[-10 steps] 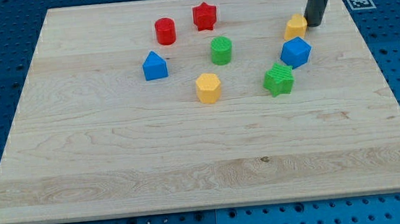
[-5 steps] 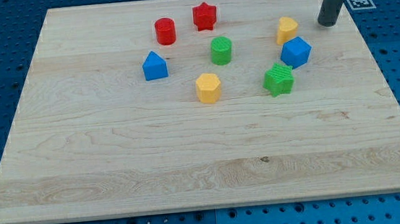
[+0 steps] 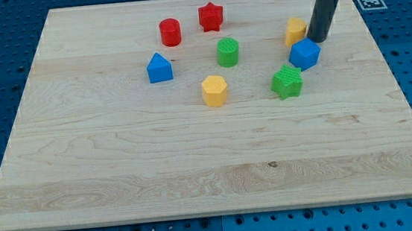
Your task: Place the yellow heart to the top right to the green circle
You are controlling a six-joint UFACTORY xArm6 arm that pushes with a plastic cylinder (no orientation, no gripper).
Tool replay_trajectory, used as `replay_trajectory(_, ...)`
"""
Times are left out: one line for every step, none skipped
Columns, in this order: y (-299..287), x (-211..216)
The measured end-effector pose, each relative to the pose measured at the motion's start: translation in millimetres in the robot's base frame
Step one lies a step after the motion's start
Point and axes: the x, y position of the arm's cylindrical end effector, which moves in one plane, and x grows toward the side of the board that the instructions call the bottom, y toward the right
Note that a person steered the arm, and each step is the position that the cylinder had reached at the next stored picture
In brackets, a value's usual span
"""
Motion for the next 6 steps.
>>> replay_trajectory(-17.5,-0.6)
replay_trajectory(-32.9,-4.4)
replay_trajectory(-5.2,3.9)
replay_trajectory(53.7,-17.1)
replay_trajectory(72.2,-67.6)
replay_trajectory(72.2,-71.0)
